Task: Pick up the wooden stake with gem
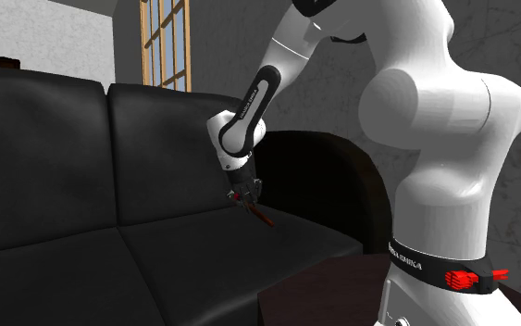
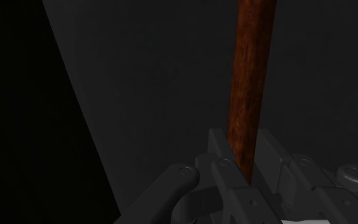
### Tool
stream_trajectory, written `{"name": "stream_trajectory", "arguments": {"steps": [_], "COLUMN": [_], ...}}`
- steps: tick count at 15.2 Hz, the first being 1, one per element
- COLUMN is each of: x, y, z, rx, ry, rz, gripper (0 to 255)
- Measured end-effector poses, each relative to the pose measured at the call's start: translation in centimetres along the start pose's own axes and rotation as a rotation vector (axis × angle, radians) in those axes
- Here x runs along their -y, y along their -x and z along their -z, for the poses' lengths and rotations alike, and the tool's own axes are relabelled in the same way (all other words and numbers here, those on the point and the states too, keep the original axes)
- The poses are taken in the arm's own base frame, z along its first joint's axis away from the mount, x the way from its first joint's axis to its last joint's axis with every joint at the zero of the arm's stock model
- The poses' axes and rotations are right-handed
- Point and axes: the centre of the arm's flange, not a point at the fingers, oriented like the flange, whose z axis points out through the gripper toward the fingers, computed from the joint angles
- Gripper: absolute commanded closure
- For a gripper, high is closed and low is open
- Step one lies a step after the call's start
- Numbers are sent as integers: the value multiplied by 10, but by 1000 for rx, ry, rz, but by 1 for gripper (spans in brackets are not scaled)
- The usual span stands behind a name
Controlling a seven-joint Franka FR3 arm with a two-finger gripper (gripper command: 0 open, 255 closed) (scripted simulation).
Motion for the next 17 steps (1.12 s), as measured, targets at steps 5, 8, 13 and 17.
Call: {"name": "stream_trajectory", "arguments": {"steps": [5, 8, 13, 17], "x": [-5, -12, -21, -28], "y": [-1, -1, -2, -3], "z": [15, 29, 52, 71], "rx": [0, 0, 0, 0], "ry": [-1, -1, -1, -1], "rz": [2, 2, 2, 2], "gripper": [255, 255, 255, 255]}}
